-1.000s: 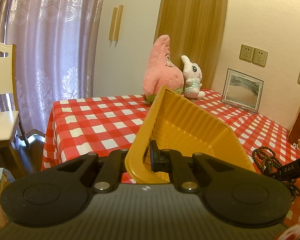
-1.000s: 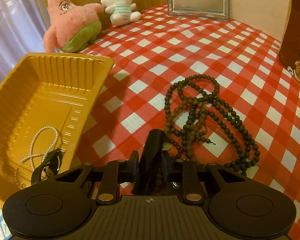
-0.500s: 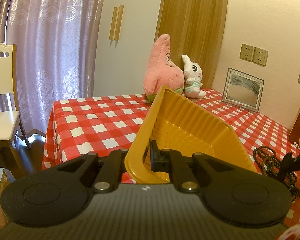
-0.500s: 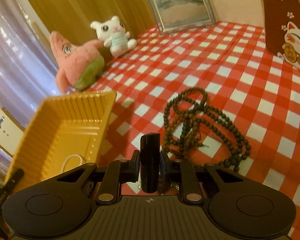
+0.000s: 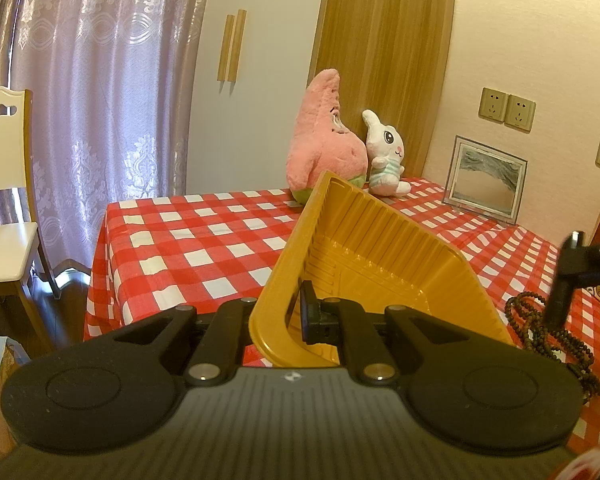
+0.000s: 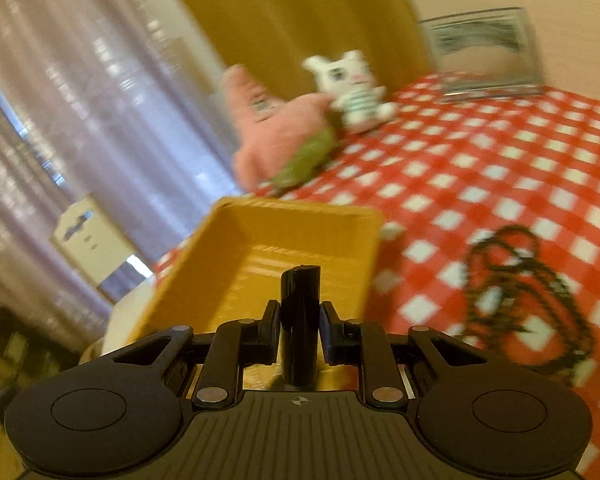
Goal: Organize jewelry
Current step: 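Carry the black item into the tray with the right gripper and release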
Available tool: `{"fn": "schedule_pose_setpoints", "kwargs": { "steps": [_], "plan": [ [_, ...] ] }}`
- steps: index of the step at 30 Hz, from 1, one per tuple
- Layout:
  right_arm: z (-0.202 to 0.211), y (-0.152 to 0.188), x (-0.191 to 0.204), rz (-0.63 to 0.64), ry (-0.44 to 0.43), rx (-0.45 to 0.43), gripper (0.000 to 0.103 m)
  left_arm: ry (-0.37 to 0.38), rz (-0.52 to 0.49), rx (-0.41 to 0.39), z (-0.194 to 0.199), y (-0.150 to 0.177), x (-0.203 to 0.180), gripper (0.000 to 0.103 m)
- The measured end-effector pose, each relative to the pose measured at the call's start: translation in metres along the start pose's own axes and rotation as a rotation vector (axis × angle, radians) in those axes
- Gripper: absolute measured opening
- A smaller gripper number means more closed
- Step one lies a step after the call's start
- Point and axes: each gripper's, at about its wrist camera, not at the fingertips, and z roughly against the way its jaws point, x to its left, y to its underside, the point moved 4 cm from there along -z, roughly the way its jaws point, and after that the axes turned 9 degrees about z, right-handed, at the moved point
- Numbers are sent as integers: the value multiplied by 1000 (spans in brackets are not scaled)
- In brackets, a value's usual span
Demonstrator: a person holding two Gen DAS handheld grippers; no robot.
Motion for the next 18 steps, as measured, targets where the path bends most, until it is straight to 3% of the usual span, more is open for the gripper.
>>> {"fn": "schedule_pose_setpoints", "kwargs": {
  "steps": [7,18],
  "plan": [
    [-38,17,47,144,-99,106,20,2,1,0,0,0,0,8],
    [-84,48,62,279,-73,267,20,0,-1,2,1,1,-1,8]
  ]
}}
